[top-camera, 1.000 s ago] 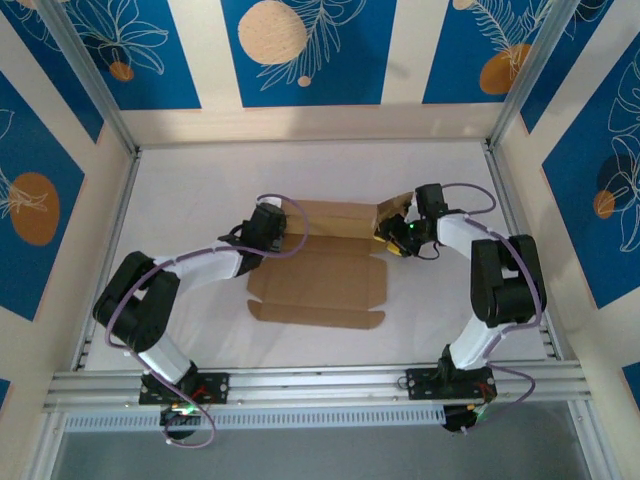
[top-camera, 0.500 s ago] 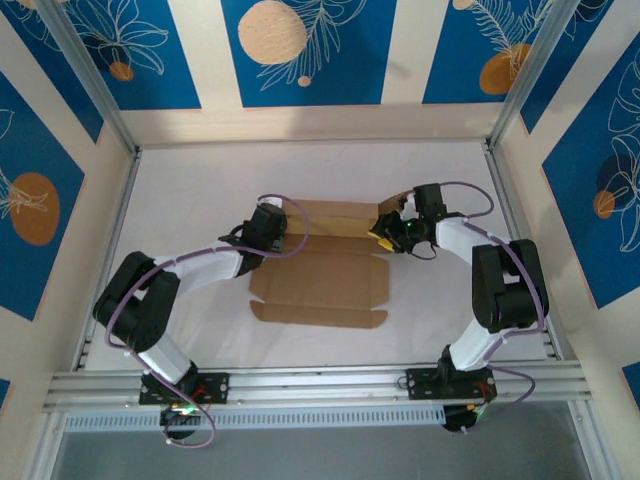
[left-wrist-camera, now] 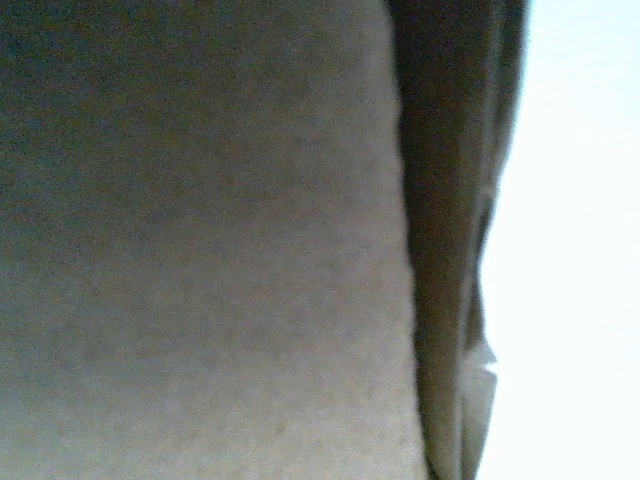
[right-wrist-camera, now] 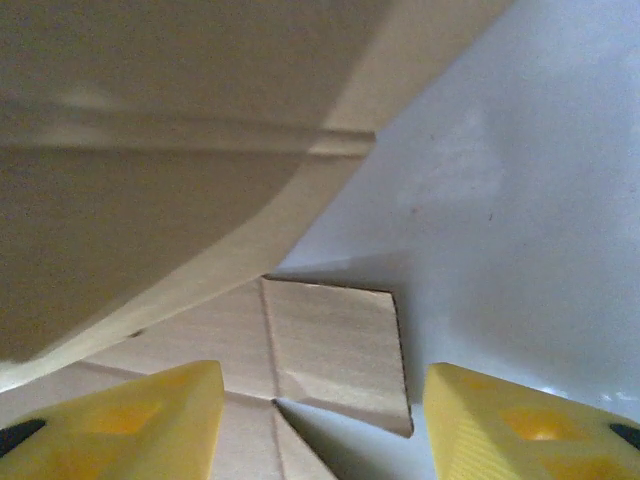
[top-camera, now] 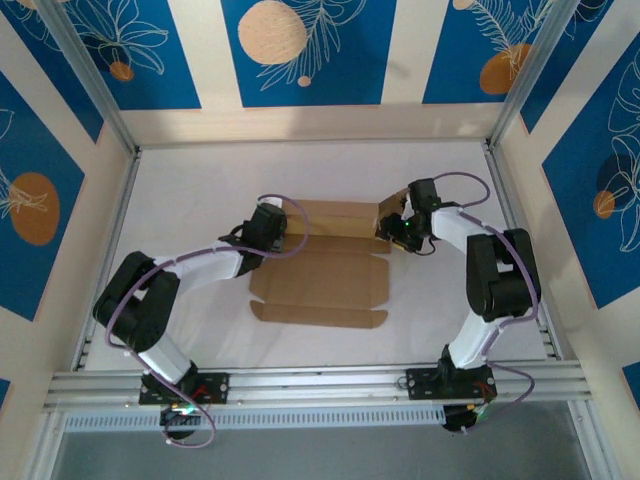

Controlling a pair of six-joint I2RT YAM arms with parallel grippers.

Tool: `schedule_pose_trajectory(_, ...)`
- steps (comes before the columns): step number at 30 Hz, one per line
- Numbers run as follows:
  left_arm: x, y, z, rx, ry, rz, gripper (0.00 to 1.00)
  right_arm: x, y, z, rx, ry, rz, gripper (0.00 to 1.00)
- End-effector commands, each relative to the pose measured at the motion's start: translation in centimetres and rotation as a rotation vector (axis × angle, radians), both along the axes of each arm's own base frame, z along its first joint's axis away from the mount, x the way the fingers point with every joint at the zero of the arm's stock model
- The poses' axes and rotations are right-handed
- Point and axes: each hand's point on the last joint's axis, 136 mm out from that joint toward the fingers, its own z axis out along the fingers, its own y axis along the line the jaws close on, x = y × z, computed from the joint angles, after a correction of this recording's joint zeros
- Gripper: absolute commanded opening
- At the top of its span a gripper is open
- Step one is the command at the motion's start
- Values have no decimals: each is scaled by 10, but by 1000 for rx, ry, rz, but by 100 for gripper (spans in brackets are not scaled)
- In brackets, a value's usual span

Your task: Fold the paper box

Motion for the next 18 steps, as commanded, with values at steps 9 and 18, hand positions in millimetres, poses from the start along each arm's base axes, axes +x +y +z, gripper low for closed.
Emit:
schedule_pose_trajectory(9, -6, -3, -4, -4, 34, -14, 0, -5, 36, 3, 135, 28, 104, 58)
schedule_pose_trajectory(18, -5, -3, -3, -6, 29, -11, 0, 1, 46, 48, 355, -60, 40, 56)
